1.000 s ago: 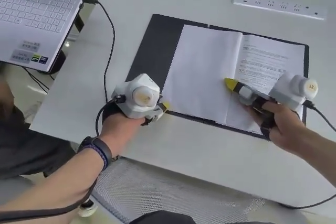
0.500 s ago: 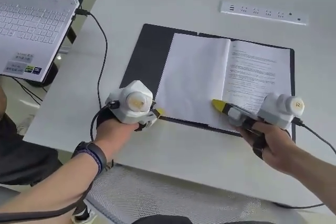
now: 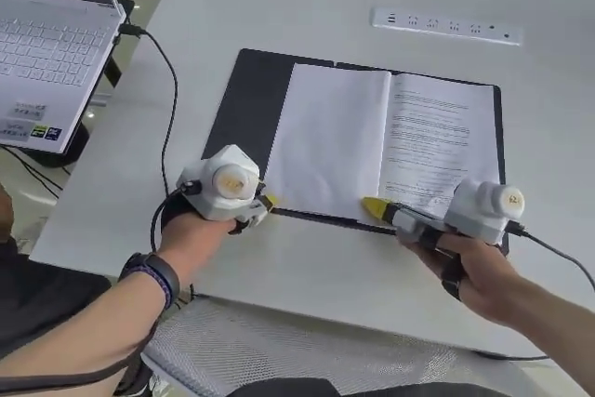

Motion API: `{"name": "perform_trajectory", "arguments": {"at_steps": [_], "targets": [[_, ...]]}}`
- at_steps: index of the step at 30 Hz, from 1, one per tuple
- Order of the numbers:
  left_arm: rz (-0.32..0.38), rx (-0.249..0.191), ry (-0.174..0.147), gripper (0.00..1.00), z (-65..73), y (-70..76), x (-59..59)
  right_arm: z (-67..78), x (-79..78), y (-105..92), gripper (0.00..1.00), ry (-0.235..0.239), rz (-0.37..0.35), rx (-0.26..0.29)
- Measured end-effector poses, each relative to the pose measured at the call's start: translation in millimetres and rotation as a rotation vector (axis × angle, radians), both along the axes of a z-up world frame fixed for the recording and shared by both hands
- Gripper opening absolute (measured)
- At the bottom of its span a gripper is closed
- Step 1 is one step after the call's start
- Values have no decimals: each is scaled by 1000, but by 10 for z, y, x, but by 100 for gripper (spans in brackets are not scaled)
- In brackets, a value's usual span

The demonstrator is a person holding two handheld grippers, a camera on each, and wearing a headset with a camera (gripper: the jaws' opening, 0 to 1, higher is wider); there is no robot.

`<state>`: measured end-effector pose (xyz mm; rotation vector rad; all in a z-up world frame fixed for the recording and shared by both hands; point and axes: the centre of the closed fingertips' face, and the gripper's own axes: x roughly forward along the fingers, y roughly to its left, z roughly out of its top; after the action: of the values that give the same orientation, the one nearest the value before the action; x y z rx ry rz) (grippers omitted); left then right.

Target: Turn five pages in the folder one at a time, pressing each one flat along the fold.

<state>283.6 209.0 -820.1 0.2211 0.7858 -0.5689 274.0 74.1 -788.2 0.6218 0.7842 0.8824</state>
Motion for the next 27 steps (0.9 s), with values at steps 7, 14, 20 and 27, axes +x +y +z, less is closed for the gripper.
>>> {"name": "perform_trajectory", "arguments": {"at_steps": [7,14,20,27], "targets": [[-3,-1,-1,16,0,-1,1,-44,-44,-43,0,6,4,-8],[-7,0,2,15,6,1,0,-89,-15,-88,0,21,-8,-10],[-16,10,5,16,13,-7,-7,-134,-7,-105,0,24,-9,-17],[-20,11,11,18,20,-18,-15,-132,-33,-102,0,22,0,-22]]}}
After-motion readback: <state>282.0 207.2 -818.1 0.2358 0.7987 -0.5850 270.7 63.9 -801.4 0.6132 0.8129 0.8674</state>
